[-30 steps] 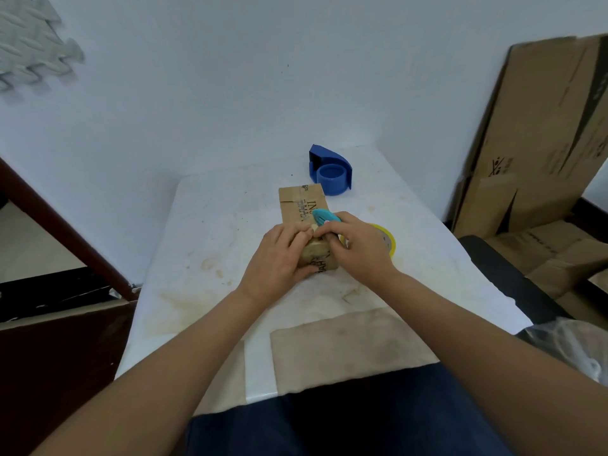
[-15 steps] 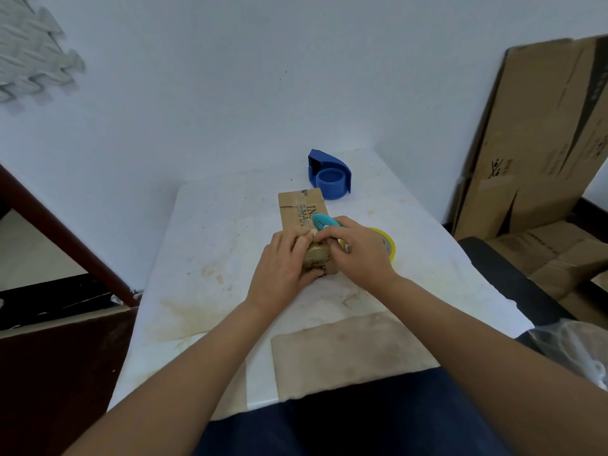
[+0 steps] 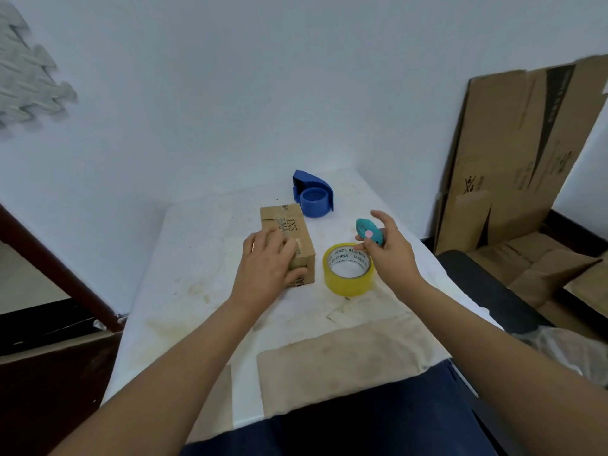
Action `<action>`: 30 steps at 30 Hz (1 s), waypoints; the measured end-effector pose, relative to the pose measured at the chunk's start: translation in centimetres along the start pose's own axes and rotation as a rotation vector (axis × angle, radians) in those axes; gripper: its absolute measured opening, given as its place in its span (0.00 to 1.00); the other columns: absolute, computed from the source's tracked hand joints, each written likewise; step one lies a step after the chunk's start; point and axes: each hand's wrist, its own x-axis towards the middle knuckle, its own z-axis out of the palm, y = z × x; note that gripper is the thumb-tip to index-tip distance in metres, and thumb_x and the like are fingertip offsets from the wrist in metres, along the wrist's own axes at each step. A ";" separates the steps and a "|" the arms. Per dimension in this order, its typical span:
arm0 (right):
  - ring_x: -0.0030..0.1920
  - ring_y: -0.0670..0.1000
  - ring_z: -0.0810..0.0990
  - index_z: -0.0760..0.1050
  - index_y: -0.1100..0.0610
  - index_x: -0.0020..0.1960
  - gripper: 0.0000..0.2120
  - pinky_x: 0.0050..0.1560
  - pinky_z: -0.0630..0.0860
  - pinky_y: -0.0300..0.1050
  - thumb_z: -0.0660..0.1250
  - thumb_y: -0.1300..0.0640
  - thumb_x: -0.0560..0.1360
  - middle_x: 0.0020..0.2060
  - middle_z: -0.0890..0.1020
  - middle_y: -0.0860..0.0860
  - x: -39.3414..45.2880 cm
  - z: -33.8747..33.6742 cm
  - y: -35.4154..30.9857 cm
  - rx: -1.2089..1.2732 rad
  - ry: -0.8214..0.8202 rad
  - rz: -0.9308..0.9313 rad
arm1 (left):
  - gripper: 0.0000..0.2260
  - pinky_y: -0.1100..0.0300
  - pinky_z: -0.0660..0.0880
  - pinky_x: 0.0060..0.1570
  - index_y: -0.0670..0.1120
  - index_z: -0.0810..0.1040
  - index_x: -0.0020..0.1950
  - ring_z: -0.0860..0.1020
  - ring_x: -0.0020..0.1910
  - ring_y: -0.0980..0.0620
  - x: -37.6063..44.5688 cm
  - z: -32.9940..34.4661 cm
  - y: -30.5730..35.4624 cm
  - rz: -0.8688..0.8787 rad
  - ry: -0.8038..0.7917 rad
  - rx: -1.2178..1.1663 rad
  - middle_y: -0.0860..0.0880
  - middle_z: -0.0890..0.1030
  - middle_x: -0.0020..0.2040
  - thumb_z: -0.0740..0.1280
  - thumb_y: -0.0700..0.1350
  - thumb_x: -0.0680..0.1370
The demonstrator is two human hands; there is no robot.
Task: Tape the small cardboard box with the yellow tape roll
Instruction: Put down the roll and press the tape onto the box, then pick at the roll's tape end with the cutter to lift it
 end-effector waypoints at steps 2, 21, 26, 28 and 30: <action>0.48 0.45 0.83 0.71 0.52 0.61 0.10 0.39 0.74 0.31 0.59 0.55 0.81 0.52 0.83 0.52 -0.1 -0.3 0.4 -0.010 0.028 0.008 | 0.17 0.51 0.70 0.51 0.46 0.70 0.48 0.75 0.52 0.43 0.1 0.0 -0.1 0.022 -0.024 -0.059 0.47 0.75 0.52 0.68 0.57 0.73; 0.36 0.51 0.73 0.65 0.53 0.45 0.09 0.36 0.68 0.44 0.65 0.60 0.74 0.41 0.79 0.54 -2.4 0.3 1.5 -0.619 -0.381 -0.256 | 0.18 0.65 0.65 0.59 0.52 0.69 0.71 0.71 0.65 0.59 0.5 -2.8 4.8 -0.460 -0.327 -0.939 0.57 0.74 0.63 0.60 0.41 0.81; 0.31 0.45 0.69 0.69 0.56 0.43 0.09 0.31 0.66 0.35 0.70 0.59 0.72 0.32 0.73 0.46 -3.5 -0.9 0.7 -0.146 -0.130 -0.078 | 0.27 0.61 0.60 0.68 0.51 0.64 0.74 0.67 0.67 0.61 1.6 -1.4 4.3 -0.674 -0.439 -1.158 0.55 0.68 0.72 0.52 0.30 0.78; 0.33 0.46 0.69 0.71 0.57 0.44 0.09 0.35 0.68 0.41 0.71 0.59 0.72 0.33 0.74 0.45 -4.1 -0.9 0.8 -0.086 -0.126 -0.046 | 0.30 0.58 0.62 0.68 0.47 0.64 0.74 0.68 0.65 0.59 2.4 -1.1 4.4 -0.711 -0.482 -1.211 0.52 0.69 0.71 0.50 0.26 0.75; 0.35 0.45 0.71 0.72 0.58 0.45 0.09 0.37 0.69 0.41 0.72 0.59 0.71 0.34 0.74 0.44 -4.5 -1.0 1.0 -0.038 -0.118 -0.021 | 0.30 0.56 0.65 0.66 0.44 0.67 0.72 0.71 0.65 0.54 3.3 -0.9 4.6 -0.709 -0.540 -1.249 0.48 0.72 0.69 0.50 0.25 0.73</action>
